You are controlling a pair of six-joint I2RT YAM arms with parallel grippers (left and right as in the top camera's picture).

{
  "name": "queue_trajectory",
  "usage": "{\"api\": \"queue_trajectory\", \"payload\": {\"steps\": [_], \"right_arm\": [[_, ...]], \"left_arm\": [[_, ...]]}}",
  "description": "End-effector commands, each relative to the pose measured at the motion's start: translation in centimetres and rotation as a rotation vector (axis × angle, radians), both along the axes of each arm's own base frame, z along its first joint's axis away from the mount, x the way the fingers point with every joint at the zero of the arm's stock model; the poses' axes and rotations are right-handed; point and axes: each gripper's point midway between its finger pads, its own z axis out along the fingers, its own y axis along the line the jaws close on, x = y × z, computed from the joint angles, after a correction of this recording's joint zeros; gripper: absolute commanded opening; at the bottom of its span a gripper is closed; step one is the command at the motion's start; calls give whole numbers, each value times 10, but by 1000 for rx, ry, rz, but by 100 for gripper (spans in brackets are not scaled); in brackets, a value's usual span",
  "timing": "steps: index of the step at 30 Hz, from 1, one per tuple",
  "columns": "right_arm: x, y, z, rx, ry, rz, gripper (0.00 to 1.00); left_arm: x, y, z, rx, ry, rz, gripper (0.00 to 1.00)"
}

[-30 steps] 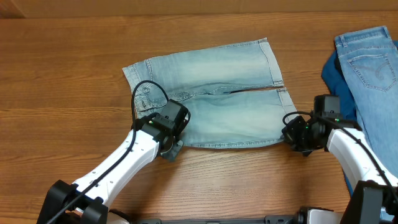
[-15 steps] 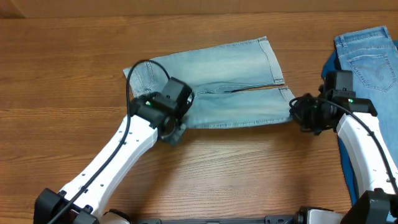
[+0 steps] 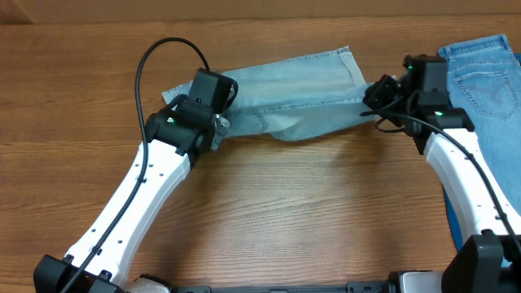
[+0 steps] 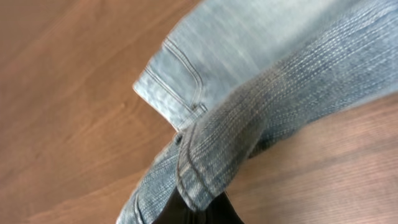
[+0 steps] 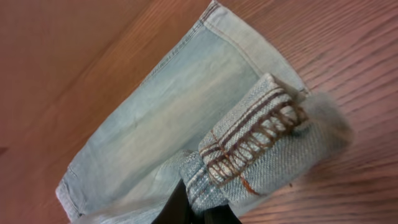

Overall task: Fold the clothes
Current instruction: 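Lift the near edge with both grippers and fold it over the far half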

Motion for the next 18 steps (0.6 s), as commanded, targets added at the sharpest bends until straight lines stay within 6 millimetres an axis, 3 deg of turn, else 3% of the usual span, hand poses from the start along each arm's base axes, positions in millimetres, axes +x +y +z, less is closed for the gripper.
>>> {"api": "queue_trajectory", "payload": {"steps": [1, 3, 8, 15, 18], "right_arm": [[21, 0, 14, -77, -82, -32, 4], [28, -2, 20, -96, -124, -51, 4], [53, 0, 29, -87, -225, -59, 4], [77, 3, 1, -77, -237, -65, 4], [87, 3, -9, -77, -252, -66, 4]], "left_arm": [[24, 4, 12, 38, -73, -25, 4], [32, 3, 5, 48, -70, -38, 4], [49, 2, -41, 101, 12, -54, 4], [73, 36, -35, 74, -53, 35, 4], [79, 40, -37, 38, -60, 30, 4]]}}
